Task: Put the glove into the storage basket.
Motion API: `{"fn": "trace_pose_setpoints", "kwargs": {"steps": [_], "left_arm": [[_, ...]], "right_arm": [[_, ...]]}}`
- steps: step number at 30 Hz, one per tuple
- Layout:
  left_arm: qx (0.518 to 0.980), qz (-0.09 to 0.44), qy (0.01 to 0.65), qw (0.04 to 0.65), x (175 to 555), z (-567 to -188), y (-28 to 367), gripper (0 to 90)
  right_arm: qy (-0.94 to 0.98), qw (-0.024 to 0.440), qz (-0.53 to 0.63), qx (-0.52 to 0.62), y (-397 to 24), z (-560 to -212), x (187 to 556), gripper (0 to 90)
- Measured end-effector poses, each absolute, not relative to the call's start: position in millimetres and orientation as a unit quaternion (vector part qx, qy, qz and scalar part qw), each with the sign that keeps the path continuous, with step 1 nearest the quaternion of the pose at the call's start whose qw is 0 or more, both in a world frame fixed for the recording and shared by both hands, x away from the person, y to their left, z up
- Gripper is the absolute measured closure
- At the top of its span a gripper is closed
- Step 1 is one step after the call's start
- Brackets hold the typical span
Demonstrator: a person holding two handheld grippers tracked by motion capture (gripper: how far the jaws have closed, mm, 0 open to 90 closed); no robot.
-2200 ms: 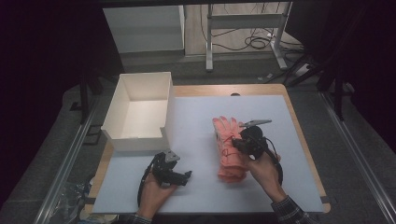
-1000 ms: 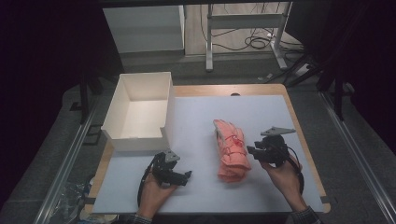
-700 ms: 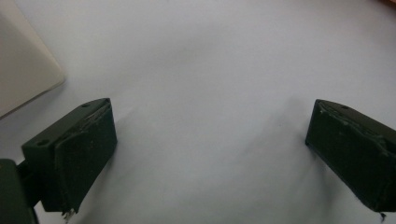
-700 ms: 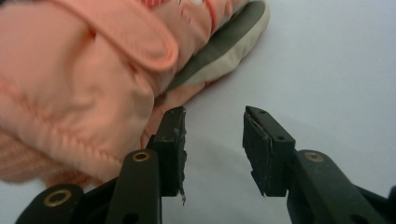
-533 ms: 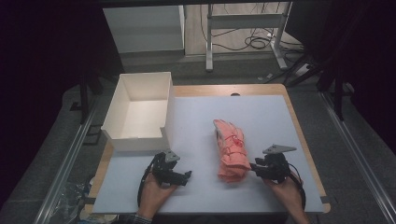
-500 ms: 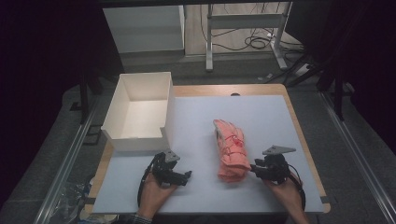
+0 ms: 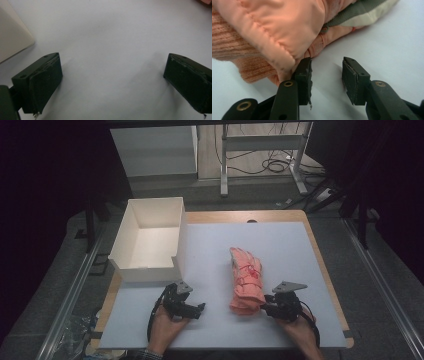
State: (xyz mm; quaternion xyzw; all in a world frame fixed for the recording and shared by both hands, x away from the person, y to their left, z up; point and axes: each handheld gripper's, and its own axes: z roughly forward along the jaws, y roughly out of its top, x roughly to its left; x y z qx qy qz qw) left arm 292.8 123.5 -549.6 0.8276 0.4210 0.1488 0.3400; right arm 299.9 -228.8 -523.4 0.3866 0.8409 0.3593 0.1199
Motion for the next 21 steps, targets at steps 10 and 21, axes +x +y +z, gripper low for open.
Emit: {"fn": "trace_pose_setpoints", "kwargs": {"steps": [10,21], "left_arm": [[0.828,0.149,0.421,0.34,292.8,-549.7,123.5,1.8],[0.828,0.149,0.42,0.339,292.8,-549.5,123.6,1.8]], "right_arm": [[0.851,0.129,0.36,0.36,-208.1,-525.7,299.4,56.9],[0.861,0.13,0.36,0.334,-180.7,-527.5,301.9,56.0]]}}
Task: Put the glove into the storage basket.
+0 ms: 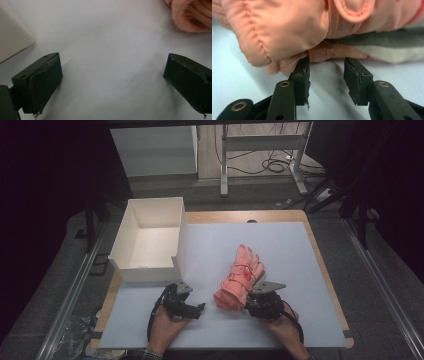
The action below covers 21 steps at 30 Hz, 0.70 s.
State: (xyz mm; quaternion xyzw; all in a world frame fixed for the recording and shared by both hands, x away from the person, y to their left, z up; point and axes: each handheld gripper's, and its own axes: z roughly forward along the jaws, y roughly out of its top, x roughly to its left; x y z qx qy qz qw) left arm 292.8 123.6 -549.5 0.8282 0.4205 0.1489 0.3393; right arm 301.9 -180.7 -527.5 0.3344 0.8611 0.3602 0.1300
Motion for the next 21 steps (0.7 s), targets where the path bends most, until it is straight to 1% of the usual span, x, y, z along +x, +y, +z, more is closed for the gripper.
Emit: {"fn": "trace_pose_setpoints", "kwargs": {"steps": [10,21], "left_arm": [[0.828,0.149,0.421,0.34,292.8,-549.6,123.6,1.8],[0.83,0.147,0.42,0.336,293.5,-549.1,123.4,1.8]], "right_arm": [[0.868,0.136,0.359,0.316,-158.4,-529.6,308.1,55.8],[0.866,0.147,0.363,0.311,-172.0,-521.3,306.0,51.3]]}}
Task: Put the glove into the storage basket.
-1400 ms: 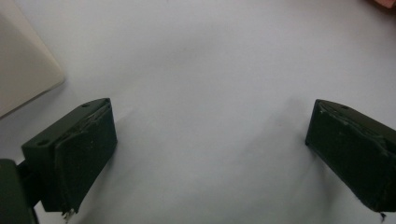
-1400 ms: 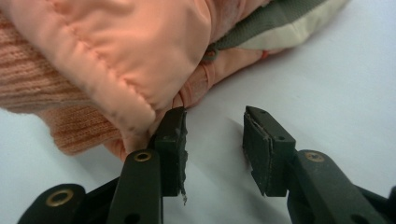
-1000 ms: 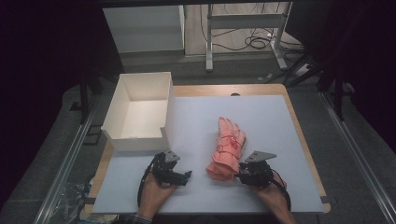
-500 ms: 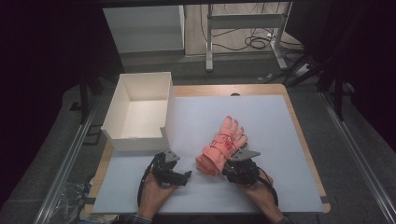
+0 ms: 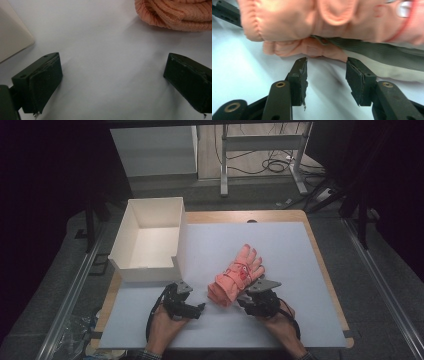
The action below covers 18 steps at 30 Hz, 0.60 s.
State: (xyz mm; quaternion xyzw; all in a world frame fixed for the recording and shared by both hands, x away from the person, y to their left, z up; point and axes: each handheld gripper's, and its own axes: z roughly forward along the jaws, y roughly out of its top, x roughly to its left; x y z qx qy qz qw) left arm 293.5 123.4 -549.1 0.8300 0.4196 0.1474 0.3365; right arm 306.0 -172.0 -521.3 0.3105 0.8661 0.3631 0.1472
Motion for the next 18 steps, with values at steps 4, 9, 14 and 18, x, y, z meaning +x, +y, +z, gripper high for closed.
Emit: {"fn": "trace_pose_setpoints", "kwargs": {"steps": [4,9,14,18], "left_arm": [[0.83,0.147,0.419,0.337,293.7,-549.0,123.4,1.8],[0.83,0.147,0.419,0.338,293.7,-548.9,123.6,1.8],[0.834,0.141,0.415,0.336,294.2,-547.2,123.8,2.7],[0.836,0.128,0.406,0.346,293.4,-542.0,122.5,2.4]], "right_arm": [[0.861,0.158,0.361,0.32,-187.5,-515.9,308.6,47.7],[0.854,0.17,0.36,0.333,-204.5,-514.1,312.2,43.8],[0.847,0.183,0.359,0.348,-222.9,-515.5,316.1,39.5],[0.839,0.192,0.357,0.362,-238.8,-516.4,319.4,35.7]]}}
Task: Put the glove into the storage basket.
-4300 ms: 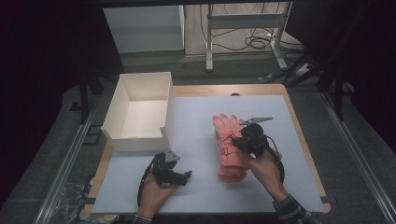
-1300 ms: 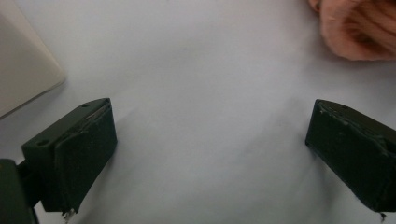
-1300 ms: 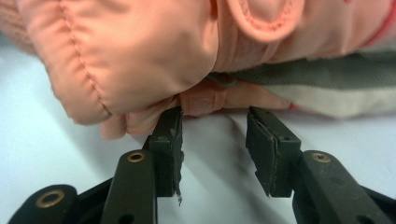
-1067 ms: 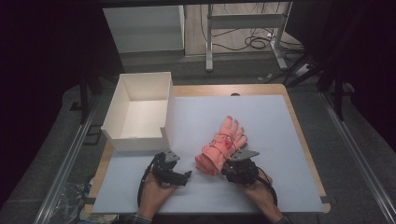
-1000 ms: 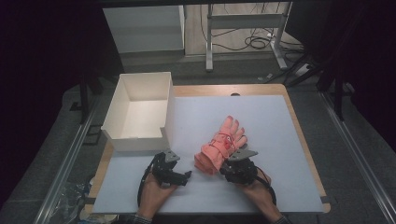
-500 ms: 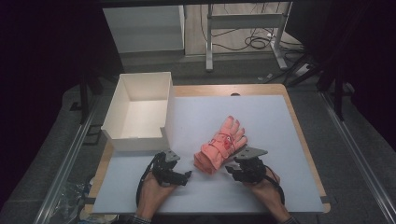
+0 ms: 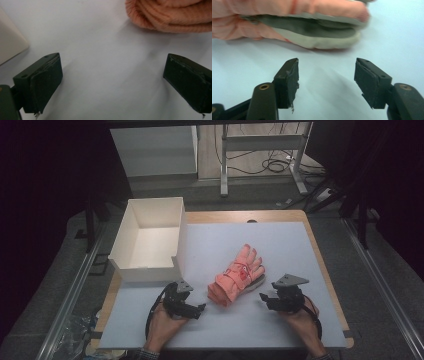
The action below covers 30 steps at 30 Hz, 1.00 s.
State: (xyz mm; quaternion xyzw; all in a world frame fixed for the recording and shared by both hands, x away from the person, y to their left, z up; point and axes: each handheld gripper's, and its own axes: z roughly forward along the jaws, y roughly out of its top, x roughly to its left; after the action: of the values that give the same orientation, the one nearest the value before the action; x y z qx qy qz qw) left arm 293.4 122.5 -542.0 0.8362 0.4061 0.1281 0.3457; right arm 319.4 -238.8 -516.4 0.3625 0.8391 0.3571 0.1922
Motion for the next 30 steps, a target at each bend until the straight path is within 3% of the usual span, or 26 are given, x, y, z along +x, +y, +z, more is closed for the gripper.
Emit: {"fn": "trace_pose_setpoints", "kwargs": {"steps": [30], "left_arm": [[0.862,0.084,0.351,0.357,300.9,-488.9,96.8,0.0]], "right_arm": [[0.816,0.216,0.329,0.423,-297.4,-527.8,340.2,15.2]]}}
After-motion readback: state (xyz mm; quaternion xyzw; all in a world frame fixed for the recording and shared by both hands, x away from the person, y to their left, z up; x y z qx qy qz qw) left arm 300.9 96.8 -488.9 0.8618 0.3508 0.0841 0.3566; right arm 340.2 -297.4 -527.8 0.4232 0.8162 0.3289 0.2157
